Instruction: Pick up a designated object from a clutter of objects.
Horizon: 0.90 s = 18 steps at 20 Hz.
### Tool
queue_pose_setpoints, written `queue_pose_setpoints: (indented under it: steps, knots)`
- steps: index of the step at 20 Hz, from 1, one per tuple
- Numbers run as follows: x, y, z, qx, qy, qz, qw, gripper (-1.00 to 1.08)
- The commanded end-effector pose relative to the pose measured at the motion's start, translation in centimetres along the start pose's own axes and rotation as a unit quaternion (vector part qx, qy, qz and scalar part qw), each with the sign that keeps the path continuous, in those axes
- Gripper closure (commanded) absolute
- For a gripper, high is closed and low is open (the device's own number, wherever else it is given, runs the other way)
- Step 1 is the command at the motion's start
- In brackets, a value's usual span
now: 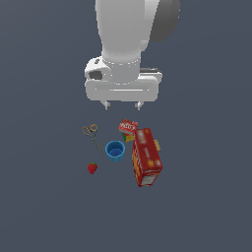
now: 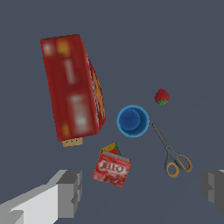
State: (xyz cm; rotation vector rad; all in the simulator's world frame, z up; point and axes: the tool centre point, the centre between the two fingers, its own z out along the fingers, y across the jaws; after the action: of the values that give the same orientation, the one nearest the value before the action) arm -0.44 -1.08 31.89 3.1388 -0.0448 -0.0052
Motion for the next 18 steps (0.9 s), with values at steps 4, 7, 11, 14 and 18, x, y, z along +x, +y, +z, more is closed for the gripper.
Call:
queue_pose_setpoints:
  steps: [4, 7, 11, 14, 18]
  knots:
    - [0.0, 0.4, -0.1, -0.001, 0.000, 0.000, 1.0000, -0.20]
    - [-0.1, 1.1, -0.3, -0.003, -0.001, 0.000, 1.0000, -0.20]
    - [-0.1, 1.1, -0.2, -0.003, -0.001, -0.001, 1.0000, -0.20]
    - [-0.1, 1.2, 0.1, -0.006, -0.001, -0.008, 0.9999, -0.20]
    - [0.1, 1.4, 1.1, -0.014, -0.002, -0.030, 0.9995, -0.20]
